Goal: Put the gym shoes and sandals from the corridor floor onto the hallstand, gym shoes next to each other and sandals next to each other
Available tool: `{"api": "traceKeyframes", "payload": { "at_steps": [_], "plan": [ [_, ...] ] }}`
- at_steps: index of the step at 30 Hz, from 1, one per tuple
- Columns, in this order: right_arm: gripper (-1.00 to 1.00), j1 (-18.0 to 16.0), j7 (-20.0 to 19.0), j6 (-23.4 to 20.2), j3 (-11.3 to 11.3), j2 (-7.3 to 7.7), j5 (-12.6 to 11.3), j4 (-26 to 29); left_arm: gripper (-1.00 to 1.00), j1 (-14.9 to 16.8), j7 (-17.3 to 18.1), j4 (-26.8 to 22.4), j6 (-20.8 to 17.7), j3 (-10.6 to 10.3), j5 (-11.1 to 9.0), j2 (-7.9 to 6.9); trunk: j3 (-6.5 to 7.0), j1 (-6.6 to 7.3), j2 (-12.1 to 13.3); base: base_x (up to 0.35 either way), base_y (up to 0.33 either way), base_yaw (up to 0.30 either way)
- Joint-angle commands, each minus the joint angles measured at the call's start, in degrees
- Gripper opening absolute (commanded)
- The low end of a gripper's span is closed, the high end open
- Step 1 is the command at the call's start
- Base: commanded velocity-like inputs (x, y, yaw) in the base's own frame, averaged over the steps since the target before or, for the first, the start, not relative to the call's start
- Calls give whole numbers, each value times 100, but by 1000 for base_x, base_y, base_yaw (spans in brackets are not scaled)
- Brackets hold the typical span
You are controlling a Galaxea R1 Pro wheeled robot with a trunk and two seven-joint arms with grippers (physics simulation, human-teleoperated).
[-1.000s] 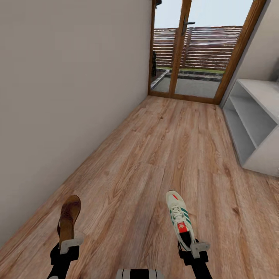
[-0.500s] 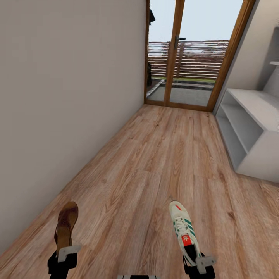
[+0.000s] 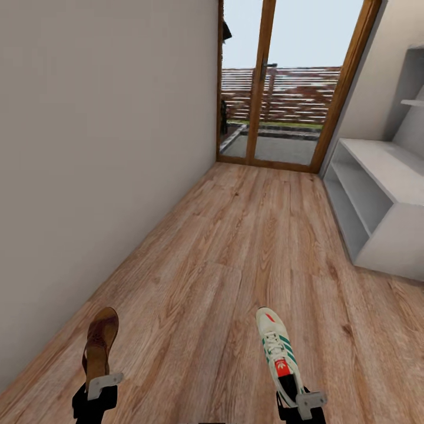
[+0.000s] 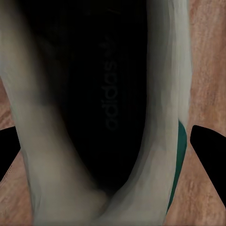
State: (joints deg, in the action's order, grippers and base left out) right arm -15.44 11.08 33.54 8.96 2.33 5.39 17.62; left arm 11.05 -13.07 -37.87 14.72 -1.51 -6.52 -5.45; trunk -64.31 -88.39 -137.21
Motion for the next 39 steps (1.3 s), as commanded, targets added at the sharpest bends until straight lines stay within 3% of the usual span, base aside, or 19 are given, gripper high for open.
{"api": "traceKeyframes", "payload": {
  "at_steps": [1, 13, 15, 18, 22, 29, 39],
  "plan": [
    [-100, -3, 59, 2, 18, -5, 52, -2, -100, 2, -6, 1, 20, -16, -42, -2, -4, 1, -2, 0, 0, -2],
    [-100, -3, 61, 3, 12, -29, 23, -7, -100, 2, 0, 140, 30, -17, -42, 0, -4, 1, -2, 0, 0, -47],
    [-100, -3, 61, 3, 11, -30, -139, -5, -100, 2, -1, 148, 30, -17, -42, 0, -4, 1, -2, 0, 0, -249],
    [-100, -3, 55, -3, 16, -30, -578, -7, -100, 2, 4, 155, 31, -16, -42, 0, -4, 1, -2, 0, 0, -283],
    [-100, -3, 53, -5, 23, -30, -852, -11, -100, 2, 5, 157, 31, -16, -42, 0, -4, 1, -2, 0, 0, -295],
    [-100, -3, 53, -6, 32, -30, -947, -21, -100, 2, 6, 158, 31, -16, -42, -1, -4, 1, -2, 64, 0, -299],
    [-100, -3, 26, -3, 42, -16, -931, -20, -100, 2, 6, 158, 31, -16, -42, 0, -4, 1, -2, 294, 0, -221]
  ]
}}
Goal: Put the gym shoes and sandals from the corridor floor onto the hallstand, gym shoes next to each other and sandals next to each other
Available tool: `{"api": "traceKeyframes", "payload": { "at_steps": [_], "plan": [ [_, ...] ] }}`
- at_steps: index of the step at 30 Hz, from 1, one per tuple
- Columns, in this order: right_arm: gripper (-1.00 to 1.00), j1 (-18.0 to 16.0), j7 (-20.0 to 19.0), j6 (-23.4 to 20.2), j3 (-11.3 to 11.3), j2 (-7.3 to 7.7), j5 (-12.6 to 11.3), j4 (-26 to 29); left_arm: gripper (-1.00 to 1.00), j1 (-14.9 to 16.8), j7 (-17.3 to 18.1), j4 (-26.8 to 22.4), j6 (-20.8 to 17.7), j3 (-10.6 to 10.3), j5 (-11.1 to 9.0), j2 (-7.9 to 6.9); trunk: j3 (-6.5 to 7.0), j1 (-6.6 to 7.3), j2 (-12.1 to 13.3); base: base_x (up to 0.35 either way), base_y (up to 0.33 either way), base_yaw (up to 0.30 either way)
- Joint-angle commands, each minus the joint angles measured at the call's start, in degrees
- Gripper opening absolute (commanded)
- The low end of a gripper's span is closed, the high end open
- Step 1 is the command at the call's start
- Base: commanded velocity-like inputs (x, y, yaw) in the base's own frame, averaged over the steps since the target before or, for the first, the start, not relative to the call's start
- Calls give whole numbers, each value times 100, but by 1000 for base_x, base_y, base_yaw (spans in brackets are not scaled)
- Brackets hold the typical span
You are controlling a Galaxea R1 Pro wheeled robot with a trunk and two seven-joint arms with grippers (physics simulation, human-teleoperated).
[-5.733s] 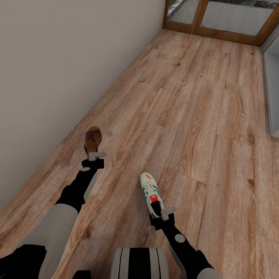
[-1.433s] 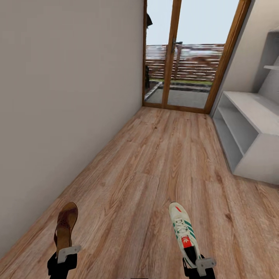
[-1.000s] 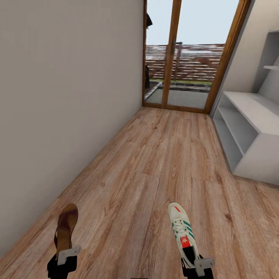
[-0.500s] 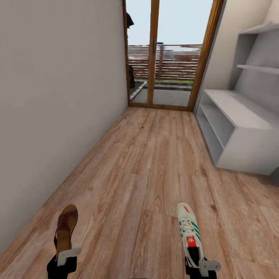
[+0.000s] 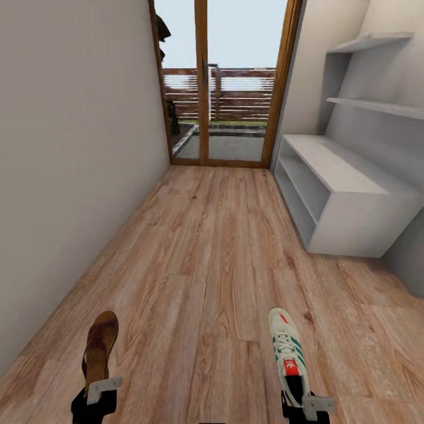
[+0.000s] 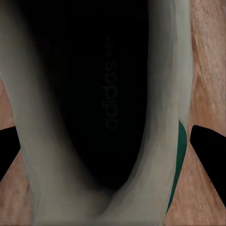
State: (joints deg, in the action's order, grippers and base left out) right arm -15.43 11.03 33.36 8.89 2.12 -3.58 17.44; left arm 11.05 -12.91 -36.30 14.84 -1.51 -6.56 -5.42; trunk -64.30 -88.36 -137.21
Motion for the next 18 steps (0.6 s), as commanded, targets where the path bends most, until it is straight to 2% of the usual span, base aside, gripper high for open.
{"api": "traceKeyframes", "payload": {
  "at_steps": [1, 8, 14, 18],
  "plan": [
    [-100, -4, 35, 17, 51, 5, -30, 13, -100, 2, -10, 1, 19, -16, -39, -3, -4, -2, -1, 334, 0, -4],
    [-100, -4, 50, 27, 55, -19, -52, 18, -100, 2, -10, 3, 19, -16, -39, -3, -4, -2, -1, 334, 4, -1],
    [-100, -4, 54, 27, 42, -20, -30, 6, -100, 2, -10, 7, 19, -16, -39, -3, -4, -2, -1, 335, 91, 0],
    [-100, -4, 51, 29, 41, -12, -28, 1, -100, 2, -10, 3, 20, -16, -42, -3, -4, -2, -1, 331, 158, -172]
  ]
}}
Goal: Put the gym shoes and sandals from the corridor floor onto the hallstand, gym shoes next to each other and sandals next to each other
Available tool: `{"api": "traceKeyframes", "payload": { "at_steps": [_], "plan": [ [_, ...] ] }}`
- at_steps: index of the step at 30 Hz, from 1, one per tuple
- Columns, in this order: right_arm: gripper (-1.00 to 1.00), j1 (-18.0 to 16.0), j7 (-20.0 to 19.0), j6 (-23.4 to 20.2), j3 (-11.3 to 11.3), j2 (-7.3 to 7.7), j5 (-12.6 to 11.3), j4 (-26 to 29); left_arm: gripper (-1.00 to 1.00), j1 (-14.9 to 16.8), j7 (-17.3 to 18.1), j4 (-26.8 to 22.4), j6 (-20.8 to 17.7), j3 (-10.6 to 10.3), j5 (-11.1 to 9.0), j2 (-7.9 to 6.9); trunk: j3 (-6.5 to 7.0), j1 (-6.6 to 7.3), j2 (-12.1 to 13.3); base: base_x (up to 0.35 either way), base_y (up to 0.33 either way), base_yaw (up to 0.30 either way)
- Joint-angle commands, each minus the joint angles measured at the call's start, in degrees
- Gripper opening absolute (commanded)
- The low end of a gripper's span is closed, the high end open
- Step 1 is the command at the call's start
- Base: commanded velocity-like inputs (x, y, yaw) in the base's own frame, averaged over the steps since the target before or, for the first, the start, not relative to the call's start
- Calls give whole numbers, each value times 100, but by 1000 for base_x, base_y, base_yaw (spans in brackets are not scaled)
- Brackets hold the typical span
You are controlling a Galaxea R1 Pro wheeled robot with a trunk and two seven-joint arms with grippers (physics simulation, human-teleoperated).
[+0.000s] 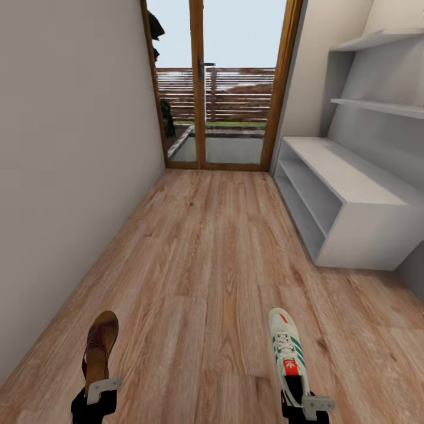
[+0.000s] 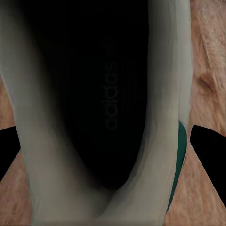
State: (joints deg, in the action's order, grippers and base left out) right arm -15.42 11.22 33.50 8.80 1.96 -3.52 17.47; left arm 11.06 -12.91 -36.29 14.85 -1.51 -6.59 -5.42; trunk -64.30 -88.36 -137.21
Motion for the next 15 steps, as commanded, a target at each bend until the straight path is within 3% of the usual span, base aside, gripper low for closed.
{"api": "traceKeyframes", "payload": {
  "at_steps": [1, 6, 15],
  "plan": [
    [-100, -5, 31, 16, 53, 3, -31, -4, -100, 2, -10, 0, 19, -16, -41, -3, -4, -2, -1, 312, 191, -253],
    [-100, -5, 23, 11, 57, 6, -27, -7, -100, 2, -10, -1, 19, -11, -44, -3, -4, -2, -1, 290, 217, -167],
    [-100, -5, 20, 8, 65, 7, -22, -8, -100, 2, -7, -1, 21, -9, -44, -3, -4, -2, -1, 273, 234, -22]
  ]
}}
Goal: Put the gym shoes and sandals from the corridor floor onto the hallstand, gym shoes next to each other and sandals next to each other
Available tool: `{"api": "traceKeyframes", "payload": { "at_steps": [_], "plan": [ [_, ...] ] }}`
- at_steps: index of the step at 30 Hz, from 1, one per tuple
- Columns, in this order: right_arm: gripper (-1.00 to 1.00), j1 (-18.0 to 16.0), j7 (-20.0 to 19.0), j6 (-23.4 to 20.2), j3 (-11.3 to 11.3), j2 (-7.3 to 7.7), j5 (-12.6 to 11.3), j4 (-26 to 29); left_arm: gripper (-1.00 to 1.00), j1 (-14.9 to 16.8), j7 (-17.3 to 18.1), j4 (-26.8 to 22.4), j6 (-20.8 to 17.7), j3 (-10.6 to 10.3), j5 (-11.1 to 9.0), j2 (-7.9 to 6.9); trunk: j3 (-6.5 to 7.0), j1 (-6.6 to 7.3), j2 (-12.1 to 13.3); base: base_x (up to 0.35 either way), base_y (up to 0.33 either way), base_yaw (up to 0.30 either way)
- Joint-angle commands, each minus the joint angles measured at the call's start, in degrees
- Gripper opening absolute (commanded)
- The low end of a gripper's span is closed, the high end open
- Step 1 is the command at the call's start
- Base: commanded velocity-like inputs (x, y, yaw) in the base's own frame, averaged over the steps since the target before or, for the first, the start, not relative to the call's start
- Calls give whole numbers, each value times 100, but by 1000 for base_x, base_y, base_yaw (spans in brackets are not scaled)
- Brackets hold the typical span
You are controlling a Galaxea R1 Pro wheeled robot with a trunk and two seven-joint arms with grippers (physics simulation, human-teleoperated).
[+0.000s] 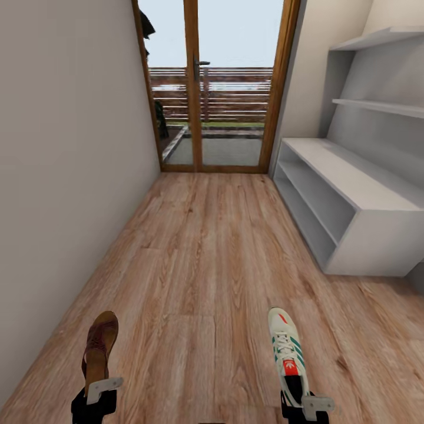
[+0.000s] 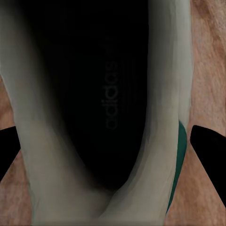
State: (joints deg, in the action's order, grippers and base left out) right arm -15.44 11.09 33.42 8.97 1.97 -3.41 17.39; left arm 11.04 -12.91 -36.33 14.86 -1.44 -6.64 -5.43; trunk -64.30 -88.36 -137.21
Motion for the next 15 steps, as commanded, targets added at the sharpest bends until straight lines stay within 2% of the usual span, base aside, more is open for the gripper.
{"api": "traceKeyframes", "payload": {
  "at_steps": [1, 15],
  "plan": [
    [-100, -3, 34, 15, 49, 5, -32, -2, -100, 3, -6, 4, 20, -16, -39, -2, -4, -2, -1, 269, 237, -2],
    [-100, -3, 32, 15, 52, 5, -28, -32, -100, 3, 25, 9, 24, -23, -39, -2, -4, -2, -1, 275, 233, 0]
  ]
}}
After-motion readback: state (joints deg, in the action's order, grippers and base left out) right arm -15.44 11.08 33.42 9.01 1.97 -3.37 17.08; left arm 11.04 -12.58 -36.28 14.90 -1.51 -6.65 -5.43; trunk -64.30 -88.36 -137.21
